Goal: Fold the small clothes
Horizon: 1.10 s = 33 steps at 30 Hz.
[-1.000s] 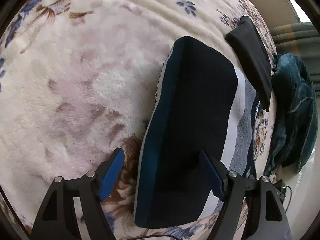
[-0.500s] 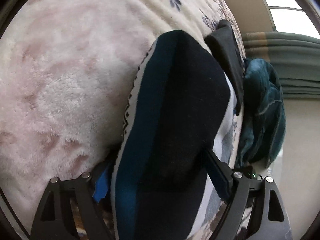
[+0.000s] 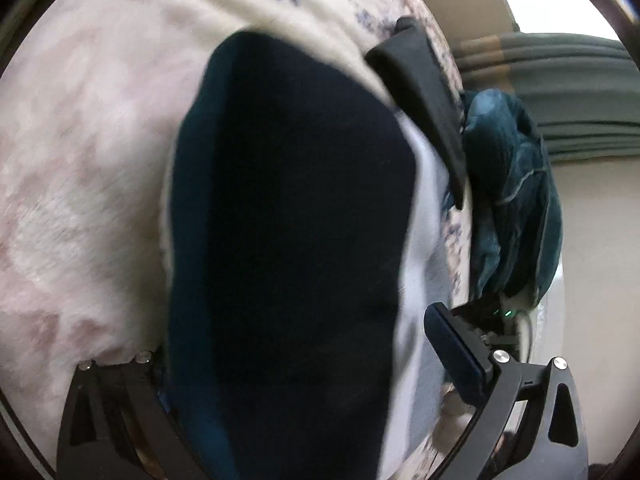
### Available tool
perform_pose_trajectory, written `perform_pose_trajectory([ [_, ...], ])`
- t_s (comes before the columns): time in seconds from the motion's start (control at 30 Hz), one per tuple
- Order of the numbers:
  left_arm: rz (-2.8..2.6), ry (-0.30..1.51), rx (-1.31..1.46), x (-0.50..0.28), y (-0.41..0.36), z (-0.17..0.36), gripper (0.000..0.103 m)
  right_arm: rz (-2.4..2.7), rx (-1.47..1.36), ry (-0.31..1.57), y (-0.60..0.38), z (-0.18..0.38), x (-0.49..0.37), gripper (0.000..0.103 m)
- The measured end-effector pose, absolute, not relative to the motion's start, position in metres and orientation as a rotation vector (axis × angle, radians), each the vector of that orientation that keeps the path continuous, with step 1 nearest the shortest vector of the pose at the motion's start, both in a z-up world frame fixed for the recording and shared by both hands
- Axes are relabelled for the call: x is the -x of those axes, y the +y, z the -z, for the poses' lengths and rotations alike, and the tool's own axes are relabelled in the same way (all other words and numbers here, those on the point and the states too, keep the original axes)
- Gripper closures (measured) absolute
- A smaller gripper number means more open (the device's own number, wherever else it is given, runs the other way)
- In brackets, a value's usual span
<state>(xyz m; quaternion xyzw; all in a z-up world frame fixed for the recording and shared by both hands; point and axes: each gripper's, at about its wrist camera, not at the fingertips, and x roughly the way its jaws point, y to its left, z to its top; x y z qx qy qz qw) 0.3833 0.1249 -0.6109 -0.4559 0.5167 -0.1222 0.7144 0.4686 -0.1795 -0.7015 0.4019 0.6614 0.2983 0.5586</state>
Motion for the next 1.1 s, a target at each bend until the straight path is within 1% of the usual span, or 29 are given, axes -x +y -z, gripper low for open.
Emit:
perform_pose_trajectory([
  [0.03,0.257,1.127,1.000,-0.383,0.124,0.607,0.018,-0.685,-0.970,1.560,-0.180,0.702,-0.469,0.015],
  [0.07,0.238,1.115,0.975,-0.386,0.122,0.600,0.044,-0.683,-0.979,1.552,-0.181,0.701,-0.468,0.022],
  [0.1,0.228,1.102,0.953,-0.388,0.120,0.593,0.056,-0.675,-0.973,1.543,-0.180,0.699,-0.467,0.042],
  [0.13,0.216,1.092,0.934,-0.391,0.118,0.587,0.072,-0.666,-0.981,1.538,-0.182,0.698,-0.465,0.049],
  [0.2,0.226,1.067,0.934,-0.395,0.118,0.576,0.074,-0.653,-1.024,1.512,-0.185,0.695,-0.462,0.057],
  [0.3,0.260,1.038,0.934,-0.405,0.120,0.560,0.075,-0.621,-1.051,1.462,-0.190,0.678,-0.458,0.061],
  [0.43,0.311,1.018,0.926,-0.436,0.124,0.538,0.076,-0.598,-1.048,1.399,-0.189,0.651,-0.467,0.062],
  [0.63,0.410,0.976,0.872,-0.513,0.115,0.494,0.076,-0.558,-1.014,1.282,-0.196,0.593,-0.503,0.063],
  [0.77,0.504,0.934,0.835,-0.589,0.101,0.461,0.076,-0.523,-1.017,1.174,-0.216,0.549,-0.545,0.063],
  [0.9,0.586,0.899,0.763,-0.672,0.087,0.436,0.076,-0.485,-1.015,1.039,-0.234,0.503,-0.605,0.063],
  [1.0,0.616,0.912,0.729,-0.724,0.081,0.441,0.076,-0.458,-0.999,0.962,-0.230,0.488,-0.651,0.063],
  [1.1,0.613,0.974,0.683,-0.767,0.073,0.470,0.075,-0.408,-0.985,0.915,-0.232,0.497,-0.692,0.063],
])
